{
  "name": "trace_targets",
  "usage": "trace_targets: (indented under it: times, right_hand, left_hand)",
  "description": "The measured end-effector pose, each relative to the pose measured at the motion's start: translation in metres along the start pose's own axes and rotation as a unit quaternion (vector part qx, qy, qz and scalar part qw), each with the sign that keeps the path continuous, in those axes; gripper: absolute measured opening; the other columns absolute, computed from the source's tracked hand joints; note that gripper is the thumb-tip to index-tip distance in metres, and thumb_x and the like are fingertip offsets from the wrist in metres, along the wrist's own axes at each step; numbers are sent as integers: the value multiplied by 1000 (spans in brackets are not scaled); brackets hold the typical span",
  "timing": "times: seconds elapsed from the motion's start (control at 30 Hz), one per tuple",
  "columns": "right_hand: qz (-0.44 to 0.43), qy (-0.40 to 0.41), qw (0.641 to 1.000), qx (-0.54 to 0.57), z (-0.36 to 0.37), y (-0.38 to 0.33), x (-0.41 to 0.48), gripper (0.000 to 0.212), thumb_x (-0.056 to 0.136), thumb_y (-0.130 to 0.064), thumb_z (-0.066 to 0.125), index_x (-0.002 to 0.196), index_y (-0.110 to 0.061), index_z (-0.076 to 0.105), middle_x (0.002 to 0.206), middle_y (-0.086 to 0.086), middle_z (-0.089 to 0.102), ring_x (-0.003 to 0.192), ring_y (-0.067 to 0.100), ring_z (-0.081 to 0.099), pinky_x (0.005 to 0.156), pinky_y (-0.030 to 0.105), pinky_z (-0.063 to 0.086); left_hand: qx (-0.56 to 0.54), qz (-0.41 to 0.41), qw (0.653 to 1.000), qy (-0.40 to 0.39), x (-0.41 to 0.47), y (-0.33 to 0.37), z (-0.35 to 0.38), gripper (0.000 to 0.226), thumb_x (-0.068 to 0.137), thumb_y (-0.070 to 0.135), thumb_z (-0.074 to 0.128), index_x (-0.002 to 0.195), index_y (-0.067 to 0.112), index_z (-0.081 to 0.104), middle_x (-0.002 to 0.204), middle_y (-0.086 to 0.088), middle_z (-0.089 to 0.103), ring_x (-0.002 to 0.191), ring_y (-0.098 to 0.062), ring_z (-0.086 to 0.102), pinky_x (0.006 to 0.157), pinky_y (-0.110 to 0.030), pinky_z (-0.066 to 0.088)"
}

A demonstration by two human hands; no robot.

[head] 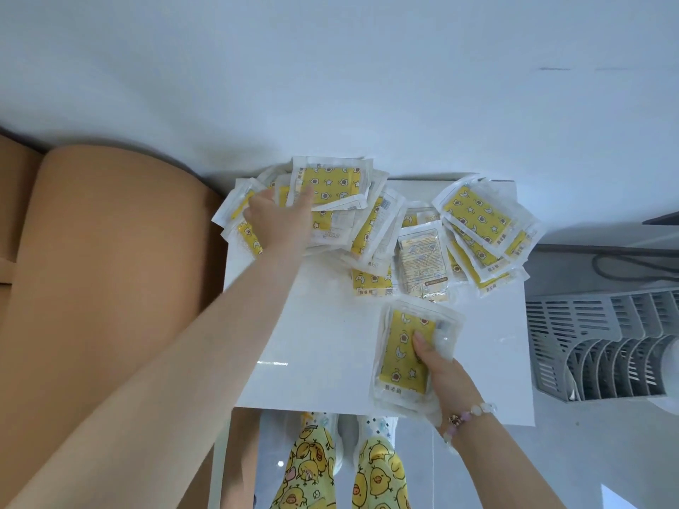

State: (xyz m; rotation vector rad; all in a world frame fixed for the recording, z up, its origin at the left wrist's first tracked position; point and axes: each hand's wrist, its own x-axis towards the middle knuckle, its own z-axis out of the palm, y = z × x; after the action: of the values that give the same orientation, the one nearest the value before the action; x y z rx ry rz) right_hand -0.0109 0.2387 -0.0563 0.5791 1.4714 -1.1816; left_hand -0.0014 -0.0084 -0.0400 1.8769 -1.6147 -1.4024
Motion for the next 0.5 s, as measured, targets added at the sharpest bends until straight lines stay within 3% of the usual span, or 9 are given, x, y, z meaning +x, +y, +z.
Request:
trace_targets:
  times: [0.07, 0.2, 0.37, 0.5]
  right_hand:
    - [-5, 11, 1000, 5, -3, 0, -1, 22, 82, -36, 65, 90, -16, 68, 86, 6, 74, 92, 30, 67, 94, 52, 49]
    - [-2, 7, 1000, 19, -9, 2, -7, 18, 85, -32, 63, 90, -15, 69, 80, 4, 75, 87, 28, 68, 88, 49, 51]
    - [-1, 6, 1000, 20, -12, 7, -15, 19, 87, -30, 61, 91, -13, 69, 82, 5, 75, 84, 27, 69, 81, 45, 54]
    - [-4, 5, 1000, 16, -7, 7, -17, 22, 85, -31, 62, 92, -12, 69, 87, 8, 75, 88, 28, 69, 87, 47, 53]
  left_hand:
    - [55, -90, 994, 3, 25, 3, 5, 77, 80, 48, 67, 138, 8, 36, 140, -7, 39, 125, -24, 46, 92, -33, 43]
    - [174, -23, 984, 4, 36, 5, 21, 78, 72, 56, 72, 129, 10, 44, 130, -5, 49, 122, -25, 48, 96, -40, 45]
    - [205, 0, 978, 43, 35, 15, 30, 73, 69, 50, 77, 122, 9, 48, 124, -4, 56, 115, -25, 54, 95, -42, 45]
    - [211, 36, 976, 48, 33, 15, 34, 53, 74, 42, 76, 112, 12, 55, 114, -2, 61, 108, -22, 57, 88, -36, 48]
